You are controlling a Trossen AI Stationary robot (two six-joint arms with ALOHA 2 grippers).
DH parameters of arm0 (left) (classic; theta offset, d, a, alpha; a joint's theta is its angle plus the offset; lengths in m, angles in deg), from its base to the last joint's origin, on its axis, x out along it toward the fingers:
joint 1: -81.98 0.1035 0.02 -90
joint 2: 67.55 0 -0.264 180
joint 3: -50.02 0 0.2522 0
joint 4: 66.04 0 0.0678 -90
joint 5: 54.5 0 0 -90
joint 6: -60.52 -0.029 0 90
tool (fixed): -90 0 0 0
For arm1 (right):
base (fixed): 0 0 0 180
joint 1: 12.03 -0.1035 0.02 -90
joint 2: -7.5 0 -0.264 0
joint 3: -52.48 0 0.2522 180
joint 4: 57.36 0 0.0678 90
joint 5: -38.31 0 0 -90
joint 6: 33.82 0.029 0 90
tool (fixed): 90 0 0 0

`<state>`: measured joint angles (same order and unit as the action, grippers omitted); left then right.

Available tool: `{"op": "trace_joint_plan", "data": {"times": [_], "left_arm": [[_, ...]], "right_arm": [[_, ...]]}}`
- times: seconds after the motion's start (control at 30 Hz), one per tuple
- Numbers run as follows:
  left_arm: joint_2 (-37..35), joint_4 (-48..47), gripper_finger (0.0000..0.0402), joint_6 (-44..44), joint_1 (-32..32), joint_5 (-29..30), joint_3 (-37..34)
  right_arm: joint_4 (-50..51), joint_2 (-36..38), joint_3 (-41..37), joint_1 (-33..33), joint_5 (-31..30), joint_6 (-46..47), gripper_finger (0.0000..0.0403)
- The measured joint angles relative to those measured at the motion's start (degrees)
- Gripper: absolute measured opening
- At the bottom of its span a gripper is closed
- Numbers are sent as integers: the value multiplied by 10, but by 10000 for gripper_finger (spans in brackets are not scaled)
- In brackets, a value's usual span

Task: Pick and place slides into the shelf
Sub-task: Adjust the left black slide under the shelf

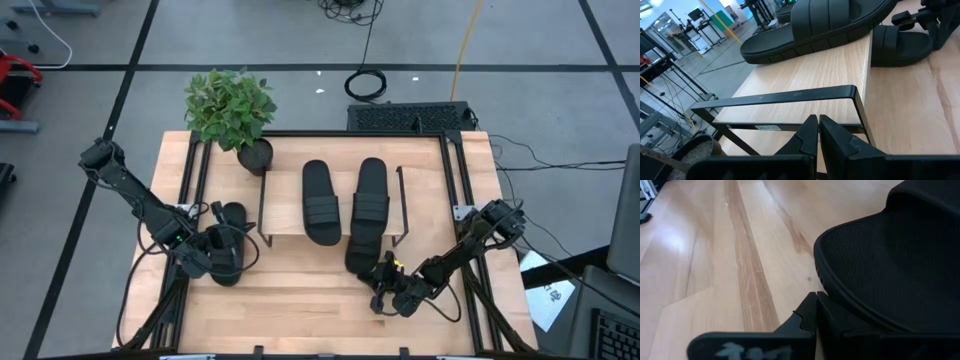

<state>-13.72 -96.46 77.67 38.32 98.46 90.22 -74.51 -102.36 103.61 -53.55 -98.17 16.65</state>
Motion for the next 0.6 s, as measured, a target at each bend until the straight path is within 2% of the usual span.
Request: {"op": "trace_joint_plan", "data": {"times": [0.4,0.6], "left_arm": [[0,0,21,6,0,-16,0],[0,0,21,10,0,-15,0]], "right_arm": [[13,1,0,-14,-4,48,0],[59,31,-2,-39,-28,82,0]]}}
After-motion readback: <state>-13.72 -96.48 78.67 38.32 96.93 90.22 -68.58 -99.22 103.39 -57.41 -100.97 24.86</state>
